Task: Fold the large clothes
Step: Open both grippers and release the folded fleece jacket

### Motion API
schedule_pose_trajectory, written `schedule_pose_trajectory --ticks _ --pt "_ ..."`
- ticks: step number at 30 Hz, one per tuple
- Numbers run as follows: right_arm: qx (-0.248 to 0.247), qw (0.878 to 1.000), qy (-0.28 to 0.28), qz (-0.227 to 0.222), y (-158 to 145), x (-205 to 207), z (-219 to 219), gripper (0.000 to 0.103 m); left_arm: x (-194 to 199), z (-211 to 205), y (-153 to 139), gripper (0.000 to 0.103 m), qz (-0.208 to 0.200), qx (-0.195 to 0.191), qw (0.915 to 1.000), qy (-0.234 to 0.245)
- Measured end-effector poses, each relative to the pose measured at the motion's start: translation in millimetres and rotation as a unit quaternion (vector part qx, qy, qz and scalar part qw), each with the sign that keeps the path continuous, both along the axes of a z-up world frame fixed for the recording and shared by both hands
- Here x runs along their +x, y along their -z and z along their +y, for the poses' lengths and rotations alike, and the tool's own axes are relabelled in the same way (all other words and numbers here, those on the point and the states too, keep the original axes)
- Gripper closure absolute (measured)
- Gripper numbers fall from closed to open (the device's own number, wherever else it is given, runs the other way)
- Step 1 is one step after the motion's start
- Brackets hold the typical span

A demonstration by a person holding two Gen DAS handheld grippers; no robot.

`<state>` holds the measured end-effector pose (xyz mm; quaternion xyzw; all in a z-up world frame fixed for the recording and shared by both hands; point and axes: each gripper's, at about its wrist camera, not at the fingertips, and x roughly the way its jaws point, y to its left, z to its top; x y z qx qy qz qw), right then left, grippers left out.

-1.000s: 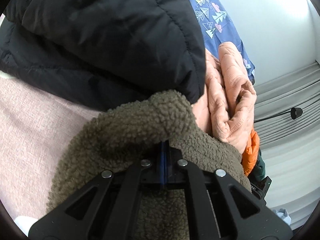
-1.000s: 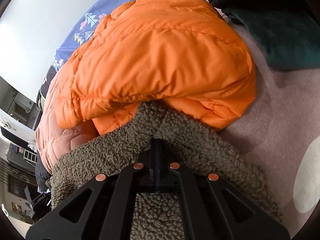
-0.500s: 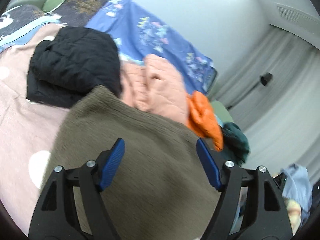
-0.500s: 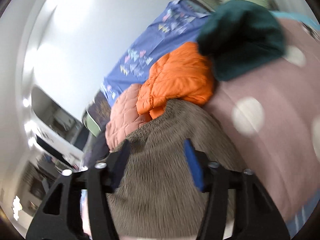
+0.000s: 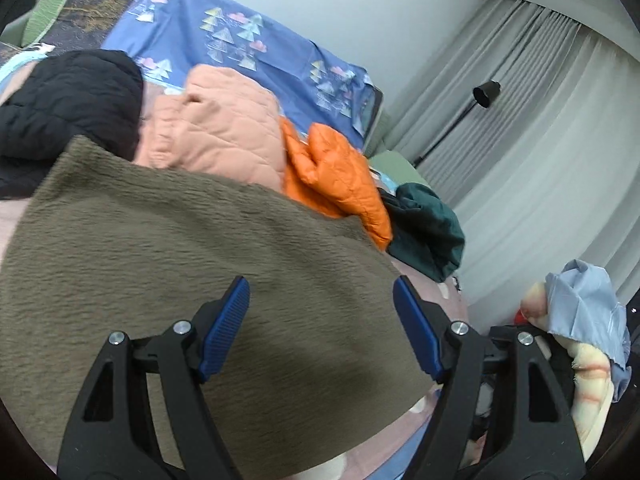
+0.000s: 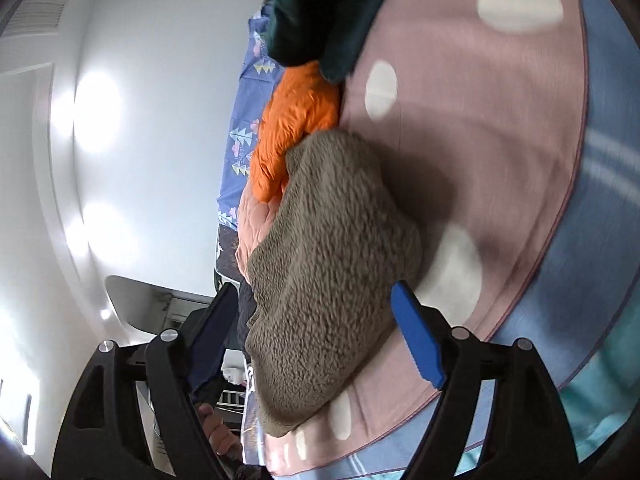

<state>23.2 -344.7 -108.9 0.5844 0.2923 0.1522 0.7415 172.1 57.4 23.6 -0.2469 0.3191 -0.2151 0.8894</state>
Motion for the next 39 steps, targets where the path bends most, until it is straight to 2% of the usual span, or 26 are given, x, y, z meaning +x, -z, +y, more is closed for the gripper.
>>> schedule_pose_trajectory --ticks 3,4,12,17,26,31,36,39 --pt "0.041 0.999 -0.010 0.020 14 2 12 0.017 16 -22 3 0.028 0.015 0.000 0.9998 0.016" --pt "0.042 0.999 -0.013 0.024 15 5 16 0.017 19 -28 5 0.028 0.019 0.002 0.9997 0.018" --pt "0.007 0.999 0.032 0.034 13 17 21 0.015 49 -56 43 0.027 0.060 0.053 0.9966 0.016" --pt "-0.007 0.997 0.056 0.044 18 29 16 0.014 64 -44 80 0.027 0.091 0.047 0.9946 0.017" --pt "-0.046 0.995 0.083 0.041 8 43 22 0.011 69 -44 93 0.027 0.061 0.069 0.9953 0.030" --pt "-0.052 0.995 0.073 0.039 7 37 34 0.011 77 -42 97 0.027 0.059 0.063 0.9956 0.036" --pt "-0.051 0.997 0.040 0.046 9 51 54 0.011 78 -41 98 0.027 0.054 0.061 0.9959 0.039" --pt "-0.094 0.992 0.070 0.040 3 62 53 0.011 77 -42 98 0.027 0.054 0.060 0.9959 0.039"
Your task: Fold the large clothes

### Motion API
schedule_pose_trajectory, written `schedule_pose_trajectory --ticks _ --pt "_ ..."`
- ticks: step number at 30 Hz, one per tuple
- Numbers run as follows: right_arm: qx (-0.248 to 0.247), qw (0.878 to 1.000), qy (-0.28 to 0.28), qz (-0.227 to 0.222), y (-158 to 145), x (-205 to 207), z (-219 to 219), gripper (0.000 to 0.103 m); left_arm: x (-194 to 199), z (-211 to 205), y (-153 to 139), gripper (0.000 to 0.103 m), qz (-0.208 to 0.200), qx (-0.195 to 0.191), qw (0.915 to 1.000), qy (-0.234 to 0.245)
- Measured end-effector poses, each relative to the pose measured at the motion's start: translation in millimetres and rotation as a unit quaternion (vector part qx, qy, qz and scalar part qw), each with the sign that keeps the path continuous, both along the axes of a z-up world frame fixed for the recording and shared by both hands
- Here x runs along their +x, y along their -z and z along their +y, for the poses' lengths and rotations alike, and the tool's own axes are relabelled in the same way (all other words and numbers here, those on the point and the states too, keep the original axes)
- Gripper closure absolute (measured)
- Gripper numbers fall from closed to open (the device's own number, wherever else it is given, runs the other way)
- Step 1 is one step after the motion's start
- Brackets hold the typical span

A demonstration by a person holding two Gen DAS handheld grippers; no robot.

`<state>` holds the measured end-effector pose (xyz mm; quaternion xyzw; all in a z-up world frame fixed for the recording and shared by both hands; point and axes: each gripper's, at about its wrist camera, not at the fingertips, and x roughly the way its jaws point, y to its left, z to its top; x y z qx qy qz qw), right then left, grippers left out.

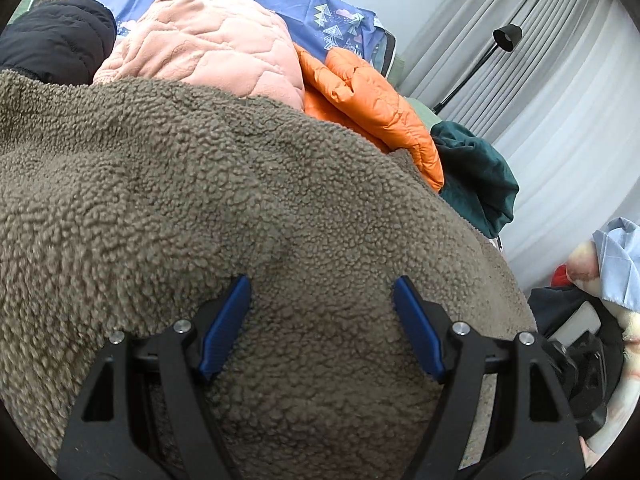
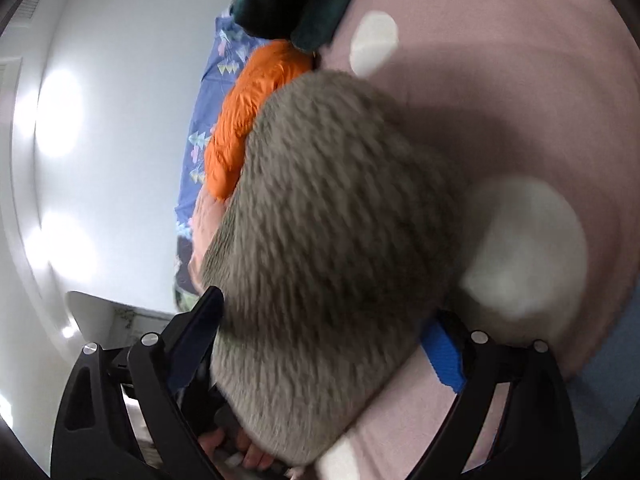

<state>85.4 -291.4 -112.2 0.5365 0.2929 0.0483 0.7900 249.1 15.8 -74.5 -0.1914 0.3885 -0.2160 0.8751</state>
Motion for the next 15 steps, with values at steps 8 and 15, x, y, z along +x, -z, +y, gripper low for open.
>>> schedule_pose_trajectory --ticks 8,15 --pt "-0.068 0.997 0.022 0.002 -8 12 0 0.027 -12 6 -1 0.027 -0.006 -0.004 1.0000 0.003" --pt "-0.179 0.983 0.000 -0.042 -40 4 19 0.058 -21 12 -10 0.027 0.005 -0.028 0.9995 0.011"
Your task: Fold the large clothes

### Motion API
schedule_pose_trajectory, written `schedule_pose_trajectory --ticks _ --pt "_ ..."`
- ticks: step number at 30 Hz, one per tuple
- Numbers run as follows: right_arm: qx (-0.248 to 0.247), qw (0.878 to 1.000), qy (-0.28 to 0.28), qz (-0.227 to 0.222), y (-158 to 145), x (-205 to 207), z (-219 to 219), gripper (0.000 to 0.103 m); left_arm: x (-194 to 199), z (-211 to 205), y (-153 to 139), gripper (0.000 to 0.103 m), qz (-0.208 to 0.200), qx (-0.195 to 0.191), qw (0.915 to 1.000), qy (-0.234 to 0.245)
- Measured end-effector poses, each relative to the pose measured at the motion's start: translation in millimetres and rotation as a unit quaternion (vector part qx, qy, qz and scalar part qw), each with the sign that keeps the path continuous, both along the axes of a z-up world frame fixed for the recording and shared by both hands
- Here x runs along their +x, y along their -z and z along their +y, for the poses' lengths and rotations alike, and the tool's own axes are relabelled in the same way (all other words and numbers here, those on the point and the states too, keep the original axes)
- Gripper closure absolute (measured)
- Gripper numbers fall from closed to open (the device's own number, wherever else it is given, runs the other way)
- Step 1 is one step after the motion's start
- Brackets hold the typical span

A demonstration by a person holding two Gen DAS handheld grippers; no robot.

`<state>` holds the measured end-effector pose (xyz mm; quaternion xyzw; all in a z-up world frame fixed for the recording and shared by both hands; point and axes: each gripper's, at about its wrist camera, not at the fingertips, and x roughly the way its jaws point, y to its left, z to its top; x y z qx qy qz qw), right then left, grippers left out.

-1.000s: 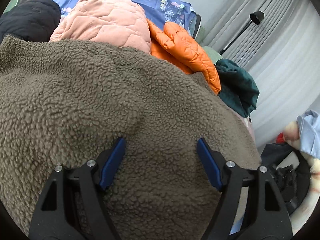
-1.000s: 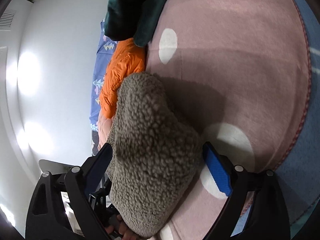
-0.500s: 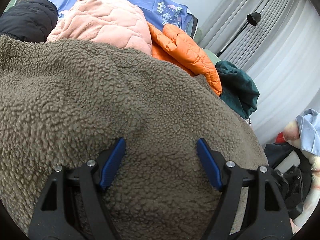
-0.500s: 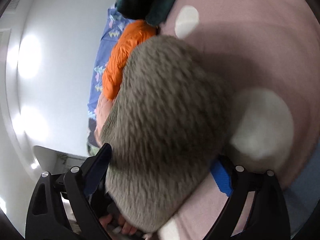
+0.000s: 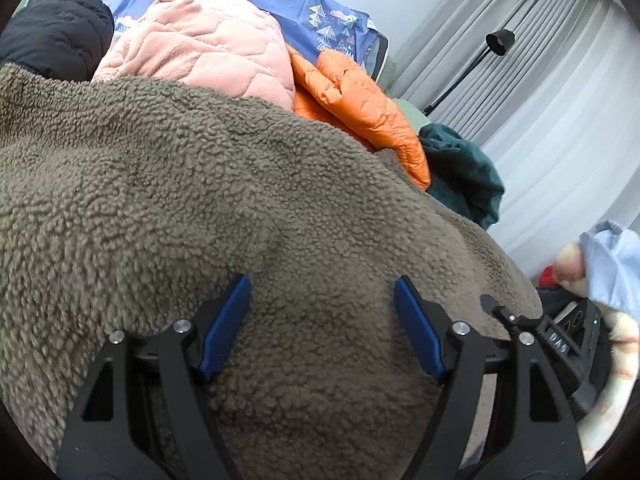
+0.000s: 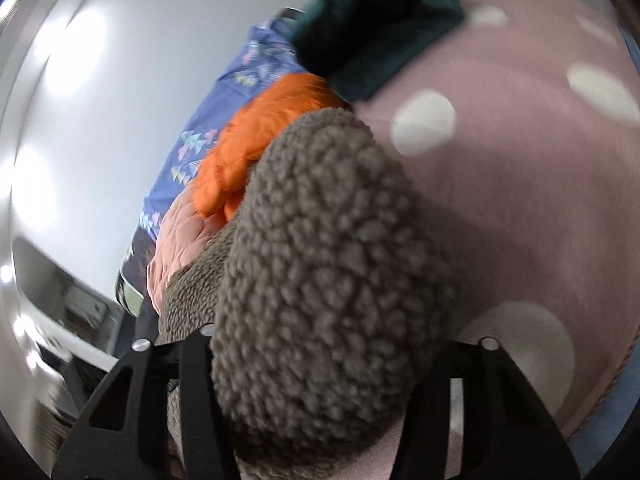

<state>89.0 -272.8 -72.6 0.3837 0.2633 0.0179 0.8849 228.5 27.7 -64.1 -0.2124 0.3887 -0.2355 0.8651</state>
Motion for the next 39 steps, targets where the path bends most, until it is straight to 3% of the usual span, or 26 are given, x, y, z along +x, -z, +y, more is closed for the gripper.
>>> schedule_pose_trajectory --ticks 5,10,14,17,21,25,30,32,36,39 --pt "-0.094 0.994 -0.011 -0.049 -28 -15 23 0.062 -17 10 -20 0.027 0.018 -0.062 0.9976 0.024" --pt "-0.181 0.978 -0.030 -0.104 -56 -37 53 0.064 -16 14 -21 0.026 0.051 -0.104 0.9925 0.037" --pt "-0.226 0.963 -0.063 -0.134 -72 -43 76 0.064 -1 15 -1 0.025 0.105 -0.173 0.9779 0.053" --pt "-0.247 0.955 -0.082 -0.145 -81 -39 92 0.064 9 13 12 0.025 0.129 -0.201 0.9690 0.063" --pt "-0.248 0.950 -0.092 -0.165 -94 -43 102 0.064 5 29 10 0.025 0.118 -0.243 0.9606 0.065" --pt "-0.249 0.945 -0.105 -0.187 -108 -52 114 0.064 -28 71 -19 0.025 0.065 -0.327 0.9400 0.072" --pt "-0.282 0.926 -0.123 -0.219 -124 -53 146 0.064 -77 141 -69 0.020 -0.022 -0.332 0.9420 0.042" --pt "-0.307 0.914 -0.130 -0.231 -127 -58 159 0.064 -94 173 -77 0.019 -0.043 -0.308 0.9502 0.013" --pt "-0.375 0.874 -0.163 -0.263 -136 -72 197 0.064 -111 224 -61 0.019 -0.030 -0.238 0.9685 -0.066" --pt "-0.424 0.840 -0.193 -0.278 -137 -76 229 0.064 -116 257 -19 0.019 0.017 -0.240 0.9643 -0.110"
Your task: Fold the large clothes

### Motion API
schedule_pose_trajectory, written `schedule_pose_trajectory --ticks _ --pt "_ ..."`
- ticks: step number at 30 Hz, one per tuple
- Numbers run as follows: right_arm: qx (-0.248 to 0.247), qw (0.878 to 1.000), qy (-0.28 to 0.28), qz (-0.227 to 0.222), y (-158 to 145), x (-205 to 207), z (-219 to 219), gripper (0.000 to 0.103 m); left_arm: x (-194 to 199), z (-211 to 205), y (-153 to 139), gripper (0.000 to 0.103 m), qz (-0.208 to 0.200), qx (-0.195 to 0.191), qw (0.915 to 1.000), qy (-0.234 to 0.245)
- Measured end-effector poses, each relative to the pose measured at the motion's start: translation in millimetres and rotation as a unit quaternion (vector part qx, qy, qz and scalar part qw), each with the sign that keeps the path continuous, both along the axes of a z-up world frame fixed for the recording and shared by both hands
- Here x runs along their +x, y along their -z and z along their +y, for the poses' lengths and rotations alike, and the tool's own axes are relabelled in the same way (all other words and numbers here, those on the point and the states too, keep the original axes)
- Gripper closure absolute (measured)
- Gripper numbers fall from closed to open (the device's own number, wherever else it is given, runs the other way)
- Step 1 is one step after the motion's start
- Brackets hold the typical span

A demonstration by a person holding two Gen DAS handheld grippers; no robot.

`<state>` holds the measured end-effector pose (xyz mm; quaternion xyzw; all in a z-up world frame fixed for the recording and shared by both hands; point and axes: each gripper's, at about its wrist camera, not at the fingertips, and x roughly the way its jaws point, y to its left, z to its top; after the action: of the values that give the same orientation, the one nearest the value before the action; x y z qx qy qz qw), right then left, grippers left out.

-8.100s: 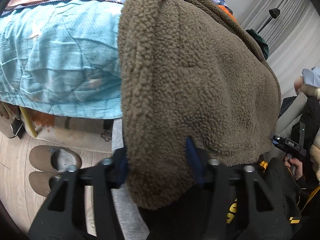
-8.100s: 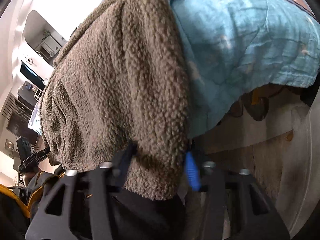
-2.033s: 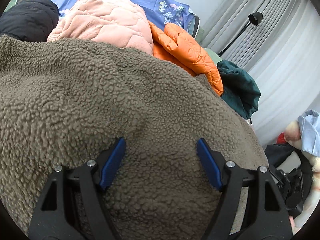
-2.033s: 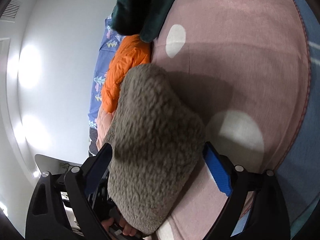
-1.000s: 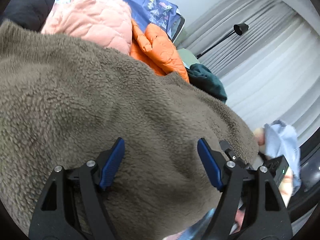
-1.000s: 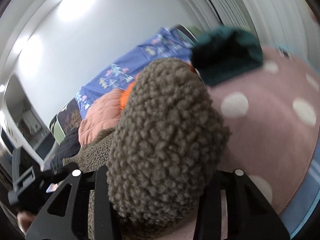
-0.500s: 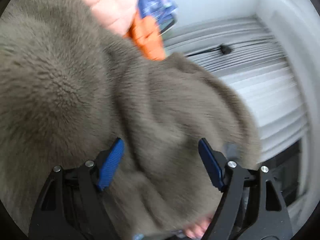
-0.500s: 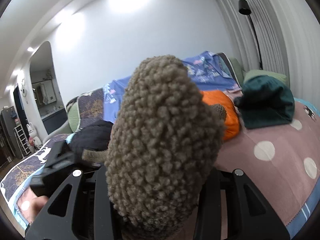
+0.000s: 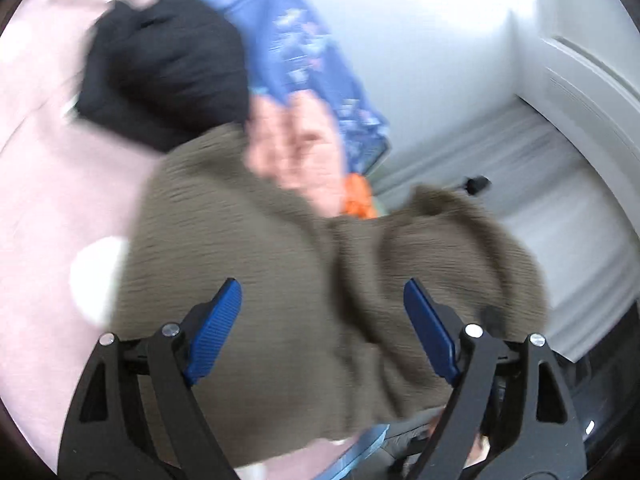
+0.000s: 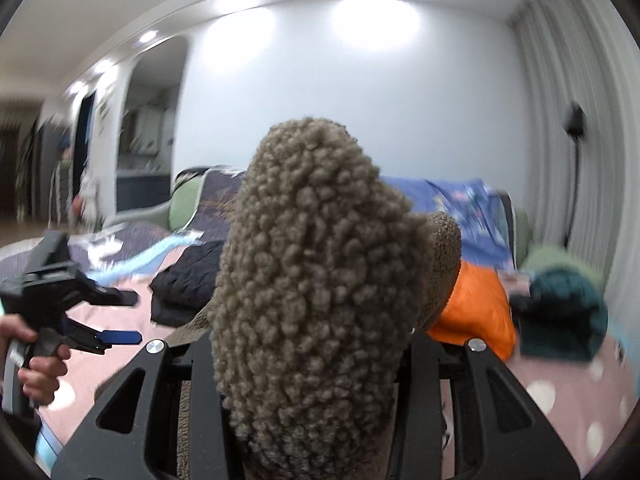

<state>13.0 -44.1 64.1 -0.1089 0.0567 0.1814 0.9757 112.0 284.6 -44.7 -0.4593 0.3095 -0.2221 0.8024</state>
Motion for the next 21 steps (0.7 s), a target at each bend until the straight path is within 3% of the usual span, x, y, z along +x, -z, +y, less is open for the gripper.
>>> schedule_pose_trajectory --ticks 3,6,9,12,14,16,18,21 --pt "-0.061 0.998 -0.033 -0.006 7 -2 34 0.064 3 12 43 0.019 0.035 -0.043 0.9984 0.007" --pt "-0.114 0.991 -0.068 0.001 20 1 64 0.064 6 11 73 0.019 0.028 -0.108 0.9935 0.020" --pt "-0.176 0.977 -0.116 0.027 41 4 96 0.064 5 17 84 0.019 0.018 -0.145 0.9891 0.023" --pt "-0.248 0.953 -0.158 0.075 79 5 127 0.062 -2 28 87 0.020 0.016 -0.172 0.9847 0.024" --pt "-0.283 0.944 -0.162 0.054 101 -1 134 0.061 -13 45 85 0.021 0.030 -0.155 0.9875 -0.003" --pt "-0.276 0.946 -0.161 0.051 103 -4 130 0.060 -29 63 77 0.021 0.031 -0.130 0.9905 -0.032" --pt "-0.261 0.950 -0.160 0.058 100 -1 117 0.060 -43 76 67 0.021 0.022 -0.129 0.9902 -0.047" --pt "-0.261 0.951 -0.159 0.055 97 -2 112 0.055 -62 87 24 0.021 -0.011 -0.100 0.9931 -0.060"
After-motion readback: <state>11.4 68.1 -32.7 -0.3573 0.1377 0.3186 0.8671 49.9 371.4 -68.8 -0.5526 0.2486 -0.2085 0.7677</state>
